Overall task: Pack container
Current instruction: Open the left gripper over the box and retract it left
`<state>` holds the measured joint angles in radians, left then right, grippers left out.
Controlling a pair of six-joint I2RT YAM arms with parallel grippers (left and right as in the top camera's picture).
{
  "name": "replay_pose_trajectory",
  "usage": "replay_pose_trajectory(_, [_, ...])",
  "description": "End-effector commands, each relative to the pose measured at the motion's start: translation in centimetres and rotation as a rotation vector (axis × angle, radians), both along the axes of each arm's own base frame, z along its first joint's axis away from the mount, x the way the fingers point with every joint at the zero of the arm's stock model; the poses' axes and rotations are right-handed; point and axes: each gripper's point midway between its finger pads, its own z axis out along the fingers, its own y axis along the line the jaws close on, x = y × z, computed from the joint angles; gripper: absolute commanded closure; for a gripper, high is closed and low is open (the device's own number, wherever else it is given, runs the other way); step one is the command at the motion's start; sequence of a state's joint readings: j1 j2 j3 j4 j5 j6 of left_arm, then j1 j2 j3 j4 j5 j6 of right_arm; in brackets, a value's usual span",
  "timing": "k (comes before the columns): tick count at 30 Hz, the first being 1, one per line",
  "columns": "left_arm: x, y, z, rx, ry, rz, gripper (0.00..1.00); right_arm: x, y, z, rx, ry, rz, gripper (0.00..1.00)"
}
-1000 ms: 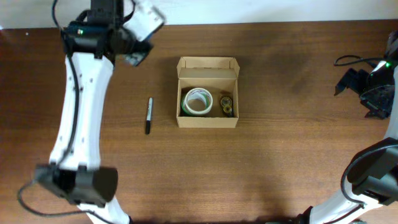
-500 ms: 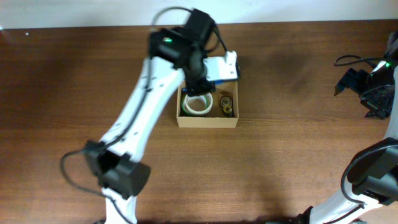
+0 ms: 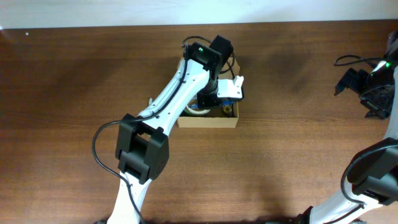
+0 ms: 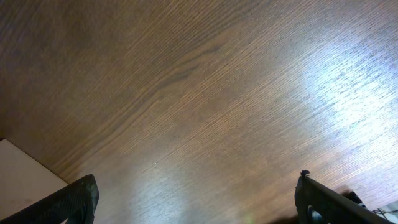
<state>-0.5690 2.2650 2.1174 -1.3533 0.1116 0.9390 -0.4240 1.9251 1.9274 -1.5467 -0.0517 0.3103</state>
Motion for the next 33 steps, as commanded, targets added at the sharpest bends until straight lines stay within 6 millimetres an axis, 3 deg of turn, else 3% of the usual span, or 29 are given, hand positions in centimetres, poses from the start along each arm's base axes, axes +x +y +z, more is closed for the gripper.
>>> replay_pose_trajectory(1, [-1.0, 0.6, -1.8, 0.03, 0.04, 0.005, 0.98, -0.1, 0.1, 0.4, 0.003, -0.014, 0.001, 0.01])
replay_pose_trajectory(5, [-1.3, 0.9, -2.9, 0.045, 0.054, 0.004, 0.98, -0.1, 0.1, 0.4, 0.003, -0.014, 0.001, 0.01])
replay_pose_trajectory(11, [-1.2, 1.0, -2.9, 0.048, 0.047, 0.005, 0.98, -0.1, 0.1, 0.4, 0.003, -0.014, 0.001, 0.01])
replay_pose_trajectory(15, [-0.7, 0.9, -1.6, 0.036, 0.008, 0.035, 0.76, -0.1, 0.1, 0.4, 0.003, -0.014, 0.001, 0.01])
replay_pose_trajectory(21, [-0.1, 1.3, 4.5, -0.018, -0.137, 0.084, 0.64, -0.1, 0.1, 0.4, 0.003, -0.014, 0.001, 0.01])
replay_pose_trajectory(22, [0.0, 1.7, 6.1, -0.026, -0.18, 0.096, 0.63, -0.1, 0.1, 0.4, 0.003, -0.014, 0.001, 0.01])
replay_pose_trajectory(23, [0.1, 2.2, 9.0, -0.049, -0.253, 0.122, 0.6, -0.1, 0.1, 0.4, 0.003, -0.014, 0.001, 0.01])
replay_pose_trajectory(27, [0.1, 4.3, 14.6, -0.109, -0.377, 0.185, 0.59, -0.1, 0.1, 0.4, 0.003, -0.014, 0.001, 0.01])
replay_pose_trajectory(30, [0.5, 7.2, 18.2, -0.17, -0.465, 0.291, 0.58, -0.1, 0.1, 0.4, 0.003, -0.014, 0.001, 0.01])
replay_pose_trajectory(33, [1.0, 11.8, 20.0, -0.208, -0.547, 0.442, 0.54, -0.1, 0.1, 0.4, 0.003, -0.014, 0.001, 0.01])
